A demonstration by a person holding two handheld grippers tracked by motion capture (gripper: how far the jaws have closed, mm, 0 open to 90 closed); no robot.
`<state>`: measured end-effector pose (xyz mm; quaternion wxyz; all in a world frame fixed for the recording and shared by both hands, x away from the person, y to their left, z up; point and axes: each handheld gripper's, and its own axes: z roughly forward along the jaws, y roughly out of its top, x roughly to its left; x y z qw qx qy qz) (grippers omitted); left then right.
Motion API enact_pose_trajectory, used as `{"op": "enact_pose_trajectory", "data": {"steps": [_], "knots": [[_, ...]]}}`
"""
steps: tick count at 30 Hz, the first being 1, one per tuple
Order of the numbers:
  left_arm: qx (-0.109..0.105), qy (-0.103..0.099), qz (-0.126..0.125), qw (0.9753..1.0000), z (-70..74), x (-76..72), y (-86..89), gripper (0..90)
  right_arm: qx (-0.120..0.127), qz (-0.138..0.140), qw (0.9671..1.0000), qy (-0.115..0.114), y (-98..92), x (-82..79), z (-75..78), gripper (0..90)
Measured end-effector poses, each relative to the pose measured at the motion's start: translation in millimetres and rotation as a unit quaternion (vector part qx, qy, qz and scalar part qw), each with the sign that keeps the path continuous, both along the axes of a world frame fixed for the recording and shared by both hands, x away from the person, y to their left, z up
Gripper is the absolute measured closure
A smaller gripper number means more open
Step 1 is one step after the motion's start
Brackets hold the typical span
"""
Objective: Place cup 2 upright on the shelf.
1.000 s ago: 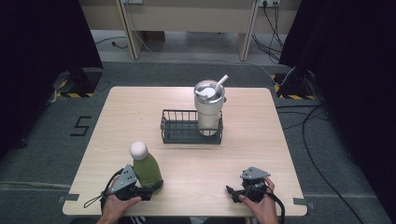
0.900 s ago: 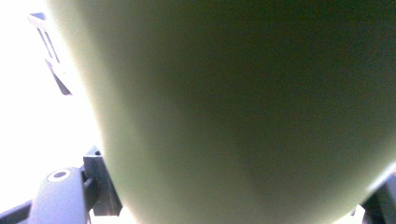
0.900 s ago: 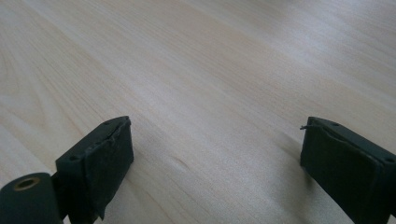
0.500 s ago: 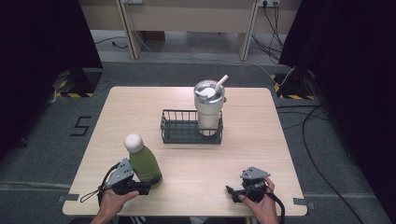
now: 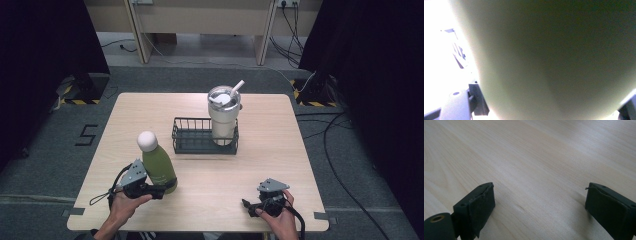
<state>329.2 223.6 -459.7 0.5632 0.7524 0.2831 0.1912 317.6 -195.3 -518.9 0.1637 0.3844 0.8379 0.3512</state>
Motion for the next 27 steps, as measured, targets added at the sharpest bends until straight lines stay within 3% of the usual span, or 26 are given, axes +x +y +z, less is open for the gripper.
{"op": "enact_pose_trajectory", "data": {"steps": [5, 17, 27], "knots": [[-0.012, 0.003, -0.002, 0.9999, 11.6, 10.3, -0.2, 20.7, 0.000, 0.000, 1.0000, 0.000, 0.0, 0.1, 0.0, 9.3], [-0.009, -0.004, -0.004, 0.9999, 45.4, 34.2, -3.1, 20.7, -0.001, 0.000, 1.0000, 0.001, 0.1, 0.7, 0.0, 8.9], [-0.005, -0.005, -0.008, 0.9999, 57.4, 47.6, -9.6, 20.7, -0.001, 0.001, 1.0000, 0.000, 0.1, 0.9, 0.0, 8.9]]}}
